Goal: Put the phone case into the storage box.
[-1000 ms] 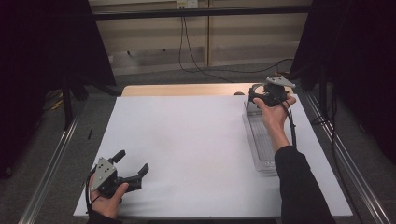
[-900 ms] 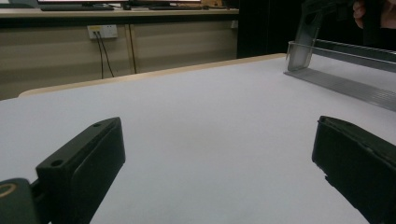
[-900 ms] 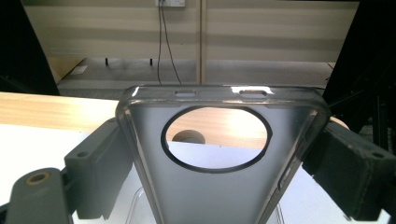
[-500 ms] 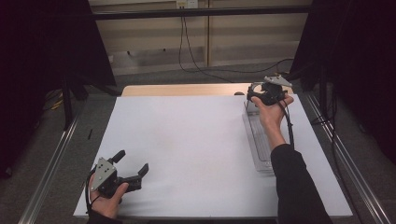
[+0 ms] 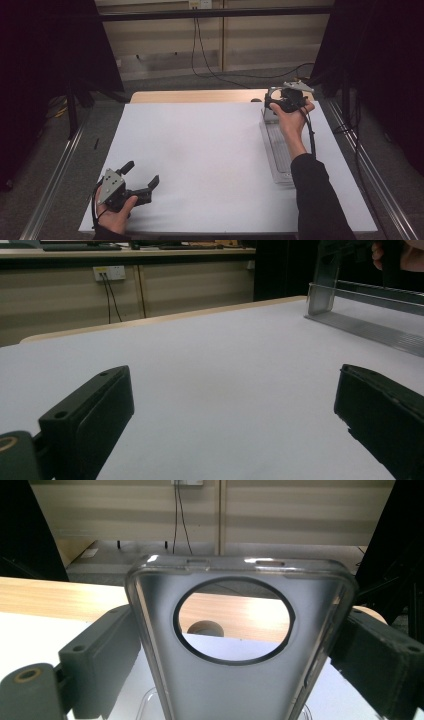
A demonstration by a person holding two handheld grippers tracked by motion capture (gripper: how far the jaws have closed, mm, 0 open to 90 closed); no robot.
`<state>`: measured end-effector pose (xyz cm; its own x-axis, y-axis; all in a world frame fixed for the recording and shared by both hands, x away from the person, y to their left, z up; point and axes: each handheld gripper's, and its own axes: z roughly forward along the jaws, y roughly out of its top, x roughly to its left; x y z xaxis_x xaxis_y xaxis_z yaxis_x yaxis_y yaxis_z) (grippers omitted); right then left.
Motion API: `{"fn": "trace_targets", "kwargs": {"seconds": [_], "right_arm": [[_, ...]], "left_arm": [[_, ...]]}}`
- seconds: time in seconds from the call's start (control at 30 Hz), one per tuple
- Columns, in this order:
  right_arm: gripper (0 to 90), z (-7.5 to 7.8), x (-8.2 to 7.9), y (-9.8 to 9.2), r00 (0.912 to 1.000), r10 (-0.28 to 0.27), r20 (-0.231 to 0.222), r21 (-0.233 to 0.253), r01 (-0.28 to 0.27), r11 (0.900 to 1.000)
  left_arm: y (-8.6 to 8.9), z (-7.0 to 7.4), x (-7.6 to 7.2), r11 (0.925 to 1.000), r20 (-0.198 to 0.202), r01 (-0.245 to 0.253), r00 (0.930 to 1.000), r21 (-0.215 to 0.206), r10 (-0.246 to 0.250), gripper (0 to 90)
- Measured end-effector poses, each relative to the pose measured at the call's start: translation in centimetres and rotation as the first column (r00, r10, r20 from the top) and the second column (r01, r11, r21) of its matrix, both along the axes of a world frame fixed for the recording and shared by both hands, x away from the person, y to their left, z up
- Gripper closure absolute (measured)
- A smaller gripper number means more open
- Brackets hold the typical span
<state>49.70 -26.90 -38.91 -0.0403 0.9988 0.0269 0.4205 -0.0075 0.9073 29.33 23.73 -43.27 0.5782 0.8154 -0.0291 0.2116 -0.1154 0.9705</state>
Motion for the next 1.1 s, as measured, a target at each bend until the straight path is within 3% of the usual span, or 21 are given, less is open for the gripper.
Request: {"fn": "trace_targets", "kwargs": {"seconds": [0.53,1.1], "right_arm": [[1.8,0.4,-0.4,-0.5,0.9995,0.031,0.01,0.06,-0.032,0.998],[2.1,0.4,-1.3,-1.0,0.999,0.045,0.01,0.075,-0.045,0.996]], "left_arm": [[0.0,0.1,-0.1,1.0,0.005,0.0,1.0,0.007,0.0,2.7],[0.0,0.2,-0.1,1.0,0.009,0.004,1.0,0.006,-0.004,2.6]]}}
